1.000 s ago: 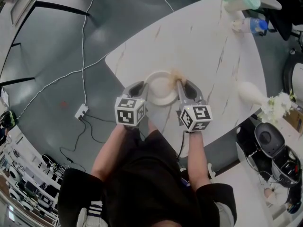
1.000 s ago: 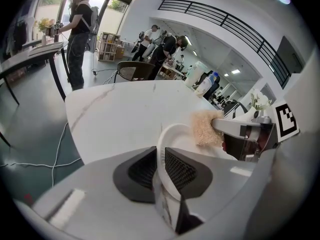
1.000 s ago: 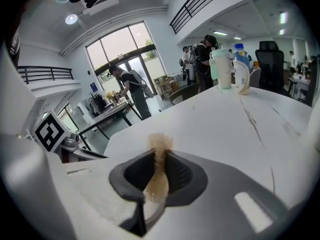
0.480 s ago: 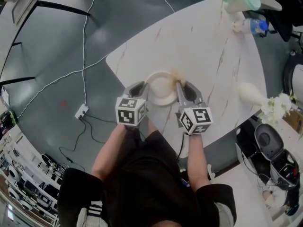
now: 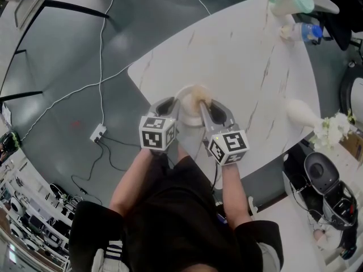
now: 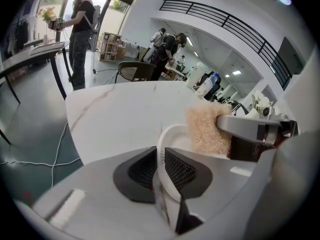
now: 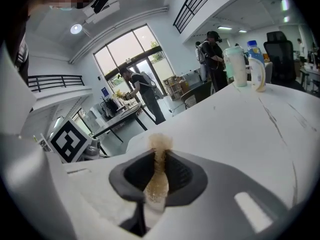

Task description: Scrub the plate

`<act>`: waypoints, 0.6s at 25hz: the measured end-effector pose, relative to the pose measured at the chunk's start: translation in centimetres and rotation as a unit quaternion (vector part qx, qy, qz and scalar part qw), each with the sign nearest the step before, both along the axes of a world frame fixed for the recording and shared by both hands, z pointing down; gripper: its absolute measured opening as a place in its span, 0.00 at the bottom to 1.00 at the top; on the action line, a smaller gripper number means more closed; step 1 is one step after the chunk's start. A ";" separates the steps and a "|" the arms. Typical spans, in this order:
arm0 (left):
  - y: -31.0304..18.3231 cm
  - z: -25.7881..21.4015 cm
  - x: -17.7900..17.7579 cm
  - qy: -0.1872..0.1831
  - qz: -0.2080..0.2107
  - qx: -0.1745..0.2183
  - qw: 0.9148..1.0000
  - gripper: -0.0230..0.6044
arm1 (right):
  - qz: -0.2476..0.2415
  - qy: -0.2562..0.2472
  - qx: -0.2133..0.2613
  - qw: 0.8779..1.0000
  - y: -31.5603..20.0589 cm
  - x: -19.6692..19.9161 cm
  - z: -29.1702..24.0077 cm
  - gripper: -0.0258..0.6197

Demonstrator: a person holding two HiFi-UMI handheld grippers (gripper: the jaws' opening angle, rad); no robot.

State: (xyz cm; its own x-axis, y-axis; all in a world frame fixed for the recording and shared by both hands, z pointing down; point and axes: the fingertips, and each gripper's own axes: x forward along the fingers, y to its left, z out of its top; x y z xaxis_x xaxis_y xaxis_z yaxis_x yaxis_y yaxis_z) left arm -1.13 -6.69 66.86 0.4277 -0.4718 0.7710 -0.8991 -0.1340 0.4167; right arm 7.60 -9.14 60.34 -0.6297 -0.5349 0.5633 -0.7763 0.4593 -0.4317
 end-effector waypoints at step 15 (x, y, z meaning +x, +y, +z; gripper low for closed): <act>-0.1 0.1 0.1 0.010 -0.009 0.004 1.000 0.12 | -0.044 -0.007 -0.040 0.998 2.4 -3.4 2.3 0.12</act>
